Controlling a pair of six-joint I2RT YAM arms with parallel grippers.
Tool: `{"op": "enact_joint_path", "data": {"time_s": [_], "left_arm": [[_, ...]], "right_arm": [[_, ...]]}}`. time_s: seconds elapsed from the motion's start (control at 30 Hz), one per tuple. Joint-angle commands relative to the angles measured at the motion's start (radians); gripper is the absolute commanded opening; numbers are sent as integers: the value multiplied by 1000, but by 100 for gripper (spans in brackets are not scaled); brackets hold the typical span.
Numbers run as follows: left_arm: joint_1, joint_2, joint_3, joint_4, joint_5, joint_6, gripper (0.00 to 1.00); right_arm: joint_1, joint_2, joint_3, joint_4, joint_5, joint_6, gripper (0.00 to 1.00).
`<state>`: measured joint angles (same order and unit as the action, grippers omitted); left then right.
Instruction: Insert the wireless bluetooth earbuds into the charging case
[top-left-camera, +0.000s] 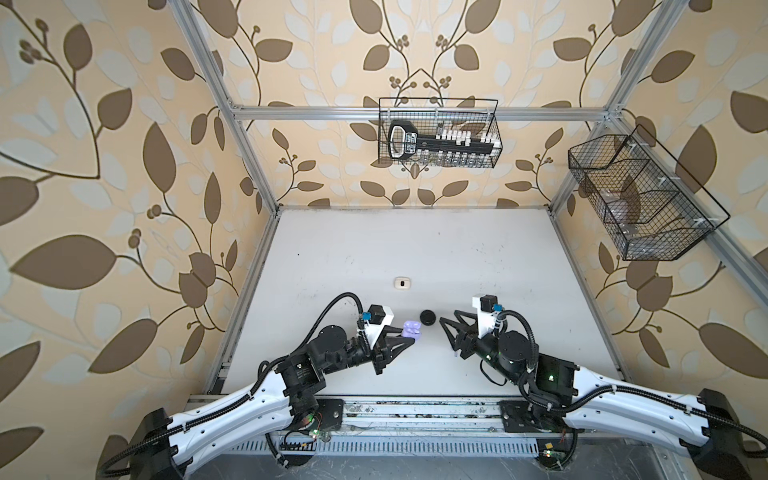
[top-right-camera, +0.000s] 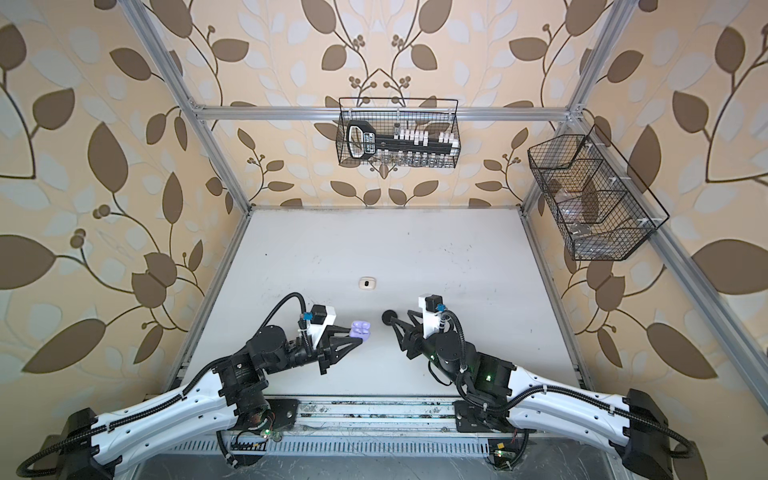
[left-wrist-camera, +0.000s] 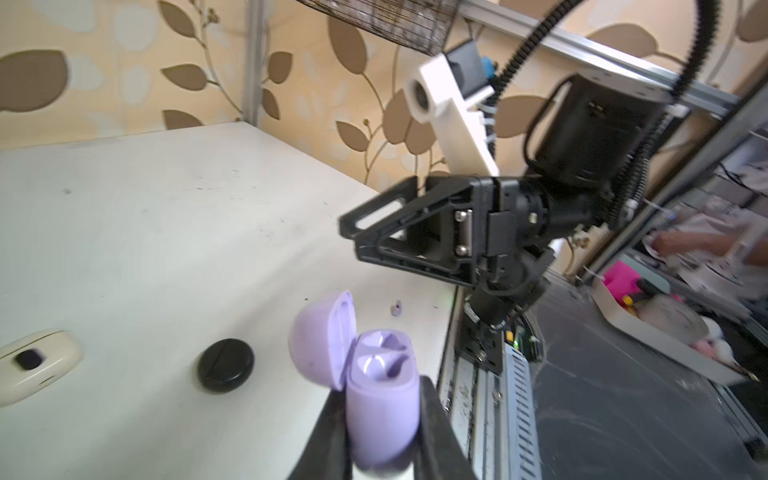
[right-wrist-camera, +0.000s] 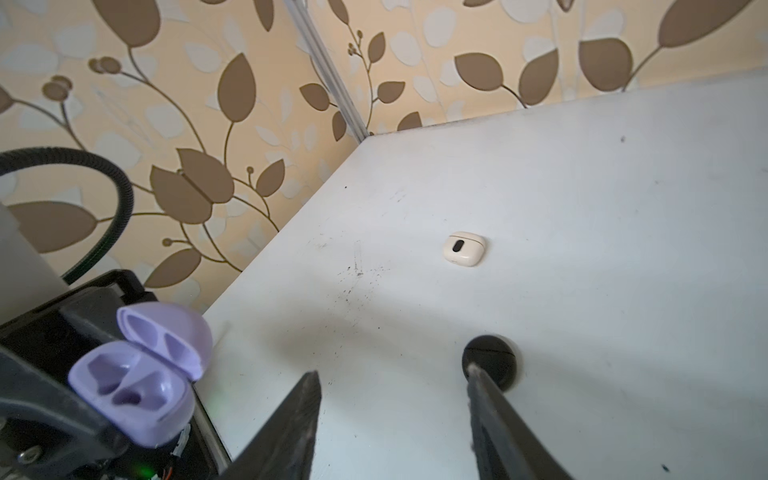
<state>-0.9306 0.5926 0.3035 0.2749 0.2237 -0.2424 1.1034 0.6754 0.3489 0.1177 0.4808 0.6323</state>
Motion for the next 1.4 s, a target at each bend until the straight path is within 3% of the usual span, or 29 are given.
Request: {"op": "enact_joint_path", "data": {"time_s": [0.0, 0.17, 0.27, 0.4, 0.53, 0.7, 0.83, 1.0, 1.37], "left_arm": [[-7, 12, 147, -92, -194, -97, 0], [-7, 142, 325, -206, -200, -163, 0], [-7, 167, 389, -235, -200, -188, 0], [-7, 162, 456, -307, -228, -212, 0], [-7, 146, 453, -320, -282, -205, 0], [-7, 58, 381, -283, -351, -215, 0], [-7, 8, 356, -277, -353, -198, 0], [-7, 93, 405, -276, -324, -197, 0], [-7, 18, 382, -314, -368, -194, 0]], "right_arm": [[-4, -33, 19, -238, 109, 191, 56], [-24, -37, 68, -519, 176, 301, 63], [-101, -38, 98, -676, 198, 342, 68], [-291, -32, 52, -635, 33, 277, 77], [-535, 23, 0, -539, -224, 178, 75], [-673, 45, -14, -516, -280, 108, 76], [-696, 92, -22, -498, -321, 92, 77], [-697, 151, -30, -537, -347, 131, 72], [-618, 71, -13, -702, -348, 184, 72]]}}
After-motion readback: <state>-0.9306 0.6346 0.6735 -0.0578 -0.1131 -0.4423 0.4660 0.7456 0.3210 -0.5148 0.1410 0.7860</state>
